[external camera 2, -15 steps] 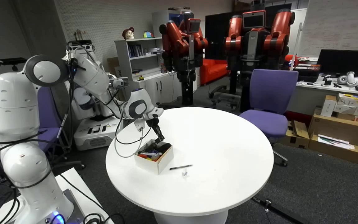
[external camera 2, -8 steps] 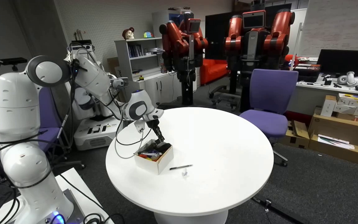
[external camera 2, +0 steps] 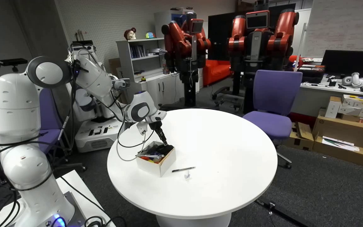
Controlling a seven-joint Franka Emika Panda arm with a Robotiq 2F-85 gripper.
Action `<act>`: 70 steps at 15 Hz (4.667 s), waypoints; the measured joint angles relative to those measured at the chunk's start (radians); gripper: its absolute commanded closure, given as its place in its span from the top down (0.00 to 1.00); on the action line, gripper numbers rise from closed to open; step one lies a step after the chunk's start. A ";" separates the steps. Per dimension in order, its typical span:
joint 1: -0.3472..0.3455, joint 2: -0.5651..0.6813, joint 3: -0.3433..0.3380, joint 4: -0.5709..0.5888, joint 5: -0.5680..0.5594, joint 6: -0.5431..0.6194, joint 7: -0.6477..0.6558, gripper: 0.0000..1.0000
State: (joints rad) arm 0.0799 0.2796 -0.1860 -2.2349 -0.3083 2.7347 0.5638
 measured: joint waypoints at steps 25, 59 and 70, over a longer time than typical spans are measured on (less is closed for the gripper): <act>-0.252 0.302 -0.057 0.328 0.410 -0.275 -0.139 1.00; -0.243 0.495 -0.089 0.472 0.409 -0.275 -0.109 0.02; -0.236 0.428 -0.092 0.444 0.409 -0.216 -0.113 0.01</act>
State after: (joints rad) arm -0.1563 0.7080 -0.2782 -1.7913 0.1004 2.5192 0.4507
